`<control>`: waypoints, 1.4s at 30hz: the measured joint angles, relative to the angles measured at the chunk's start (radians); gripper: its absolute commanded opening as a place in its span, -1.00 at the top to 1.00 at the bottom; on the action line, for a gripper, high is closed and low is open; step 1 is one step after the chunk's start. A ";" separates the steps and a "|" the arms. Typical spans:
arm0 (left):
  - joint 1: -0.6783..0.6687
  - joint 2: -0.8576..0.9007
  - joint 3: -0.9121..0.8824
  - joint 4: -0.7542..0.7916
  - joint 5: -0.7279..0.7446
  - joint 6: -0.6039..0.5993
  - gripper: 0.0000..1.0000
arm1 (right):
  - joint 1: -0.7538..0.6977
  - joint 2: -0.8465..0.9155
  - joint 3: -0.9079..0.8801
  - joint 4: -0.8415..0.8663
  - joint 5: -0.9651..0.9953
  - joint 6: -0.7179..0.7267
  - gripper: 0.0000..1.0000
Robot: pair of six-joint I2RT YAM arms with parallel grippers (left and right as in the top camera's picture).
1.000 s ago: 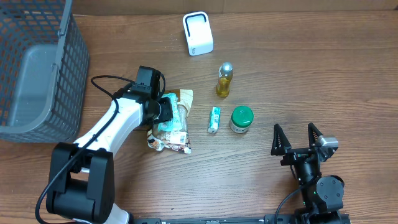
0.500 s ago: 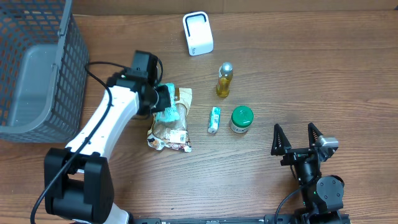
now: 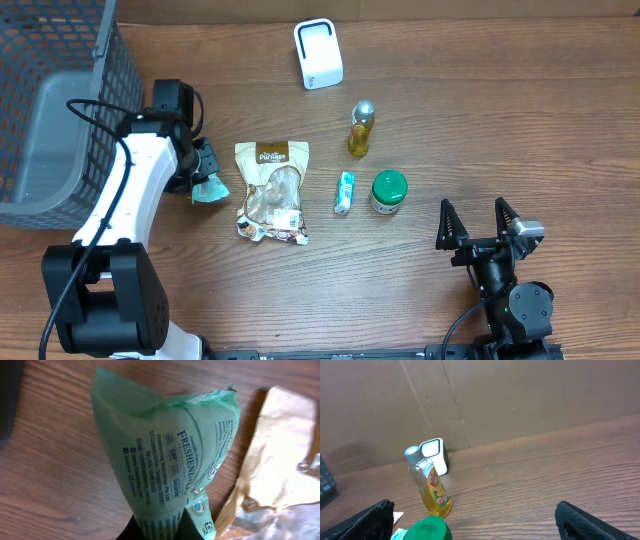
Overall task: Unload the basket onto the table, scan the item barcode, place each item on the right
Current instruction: 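Lower the bag onto the table and pull the green pack away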
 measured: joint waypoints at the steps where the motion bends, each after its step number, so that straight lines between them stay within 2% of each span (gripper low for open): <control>1: 0.000 0.000 -0.008 -0.001 -0.002 0.000 0.91 | 0.000 0.000 0.000 0.000 0.000 0.000 -1.00; 8: -0.002 0.000 -0.113 -0.008 0.014 0.000 0.91 | 0.000 0.000 0.000 -0.001 0.000 0.000 -1.00; 17: -0.002 0.001 -0.147 0.017 0.188 0.035 0.92 | 0.000 0.000 0.000 -0.001 0.000 0.000 -1.00; 22: -0.002 0.001 -0.147 0.040 0.228 0.046 0.92 | 0.000 0.000 0.000 -0.001 0.000 0.000 -1.00; 26: -0.002 0.001 -0.148 0.084 0.210 0.044 0.91 | 0.000 0.000 0.000 0.000 0.000 0.000 -1.00; 35: -0.002 0.001 -0.148 0.122 0.092 -0.035 0.72 | 0.000 0.000 0.000 0.000 0.000 0.000 -1.00; 42: -0.002 0.001 -0.148 0.133 0.014 -0.043 0.69 | 0.000 0.000 0.000 -0.001 0.000 0.000 -1.00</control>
